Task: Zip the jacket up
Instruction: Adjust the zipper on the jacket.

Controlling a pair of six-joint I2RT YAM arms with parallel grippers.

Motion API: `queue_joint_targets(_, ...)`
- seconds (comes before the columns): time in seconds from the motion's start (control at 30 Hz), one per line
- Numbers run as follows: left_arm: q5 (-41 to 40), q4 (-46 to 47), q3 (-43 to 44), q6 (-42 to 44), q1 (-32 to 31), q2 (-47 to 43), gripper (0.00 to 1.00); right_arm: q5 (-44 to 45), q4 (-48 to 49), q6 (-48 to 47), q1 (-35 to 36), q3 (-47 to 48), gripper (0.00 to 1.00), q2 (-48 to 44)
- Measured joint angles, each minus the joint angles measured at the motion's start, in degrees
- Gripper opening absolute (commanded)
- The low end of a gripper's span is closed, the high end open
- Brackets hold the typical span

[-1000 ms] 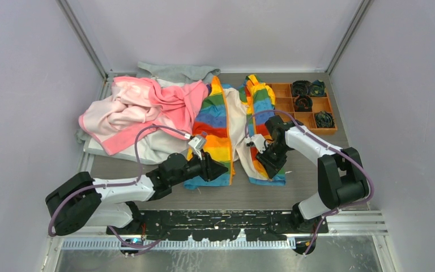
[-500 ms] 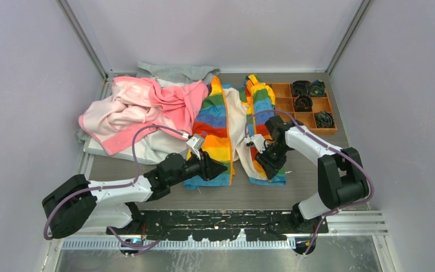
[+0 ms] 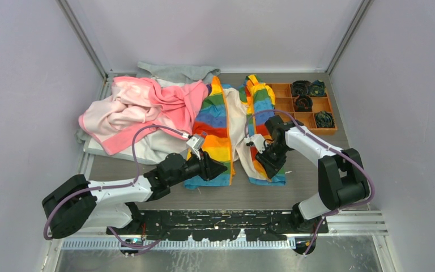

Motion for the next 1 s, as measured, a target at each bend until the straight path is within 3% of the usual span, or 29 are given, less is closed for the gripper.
queue_joint_targets(0.17,0.0,0.0,0.0,-0.02,-0.09,0.0,0.29,0.68,0.02,0.5,0.35,0.0,0.03,0.2)
queue_joint_targets(0.2,0.0,0.0,0.0,-0.02,-0.13,0.0,0.29,0.87,0.02,0.55,0.37,0.0,0.01,0.39)
queue_joint_targets(0.4,-0.02,0.37,0.04,-0.09,-0.66,0.81,0.29,5.01,1.2,2.19,0.46,-0.02,0.01,0.13)
queue_joint_targets(0.63,0.02,0.98,0.57,-0.37,-1.99,6.67,0.28,13.0,4.11,2.8,0.28,-1.07,0.01,-6.62)
queue_joint_targets(1.0,0.02,1.77,2.69,-1.07,-2.12,9.25,0.28,20.68,5.05,2.62,-5.49,-1.2,0.01,-9.6)
